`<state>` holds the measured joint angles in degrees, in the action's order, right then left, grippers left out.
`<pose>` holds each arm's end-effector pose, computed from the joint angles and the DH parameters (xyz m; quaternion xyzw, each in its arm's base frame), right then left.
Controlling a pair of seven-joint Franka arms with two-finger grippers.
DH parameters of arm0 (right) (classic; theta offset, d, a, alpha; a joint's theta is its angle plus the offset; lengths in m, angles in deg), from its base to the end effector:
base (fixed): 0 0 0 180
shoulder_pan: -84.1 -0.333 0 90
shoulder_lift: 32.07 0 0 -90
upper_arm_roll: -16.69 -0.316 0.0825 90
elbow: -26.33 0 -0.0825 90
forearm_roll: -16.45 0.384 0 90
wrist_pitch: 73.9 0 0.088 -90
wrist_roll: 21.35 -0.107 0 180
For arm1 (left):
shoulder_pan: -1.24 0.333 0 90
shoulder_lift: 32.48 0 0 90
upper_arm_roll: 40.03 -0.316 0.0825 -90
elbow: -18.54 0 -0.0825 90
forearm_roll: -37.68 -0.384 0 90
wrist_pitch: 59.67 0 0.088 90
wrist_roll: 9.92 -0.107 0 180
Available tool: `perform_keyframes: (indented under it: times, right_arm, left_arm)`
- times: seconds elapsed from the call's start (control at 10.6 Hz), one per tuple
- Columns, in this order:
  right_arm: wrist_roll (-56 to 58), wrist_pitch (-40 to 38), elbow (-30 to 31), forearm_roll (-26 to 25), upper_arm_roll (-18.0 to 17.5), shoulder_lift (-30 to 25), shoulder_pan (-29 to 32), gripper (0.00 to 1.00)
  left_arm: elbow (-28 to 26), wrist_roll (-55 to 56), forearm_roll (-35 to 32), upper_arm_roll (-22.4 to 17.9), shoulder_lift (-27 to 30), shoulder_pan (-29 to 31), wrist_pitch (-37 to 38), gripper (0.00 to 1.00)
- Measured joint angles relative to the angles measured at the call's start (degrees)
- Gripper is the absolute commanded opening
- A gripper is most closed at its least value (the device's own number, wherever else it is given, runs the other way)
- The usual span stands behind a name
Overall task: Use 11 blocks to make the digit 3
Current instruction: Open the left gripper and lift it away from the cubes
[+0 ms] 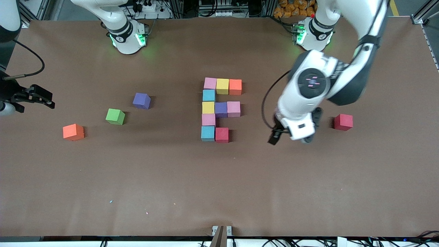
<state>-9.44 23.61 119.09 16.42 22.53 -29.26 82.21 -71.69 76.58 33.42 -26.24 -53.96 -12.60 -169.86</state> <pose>0.5783 -0.0386 0.5856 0.9974 0.0695 0.0165 0.0051 0.5993 -0.2863 0.4281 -0.8735 -0.4867 0.0117 0.0016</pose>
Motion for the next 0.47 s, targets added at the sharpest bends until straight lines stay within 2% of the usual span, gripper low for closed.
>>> perform_keyframes:
  times: [0.19,0.47]
  right_arm:
    - [0.00,0.09,0.00,0.05,-0.01,0.17,-0.01,1.00]
    - [0.00,0.19,-0.08,0.06,-0.05,0.19,-0.03,1.00]
  left_arm:
    - [-8.51,-14.61,0.55,-0.11,5.64,6.50,0.22,1.00]
    - [-16.22,-30.94,0.75,-0.37,9.58,13.65,0.21,1.00]
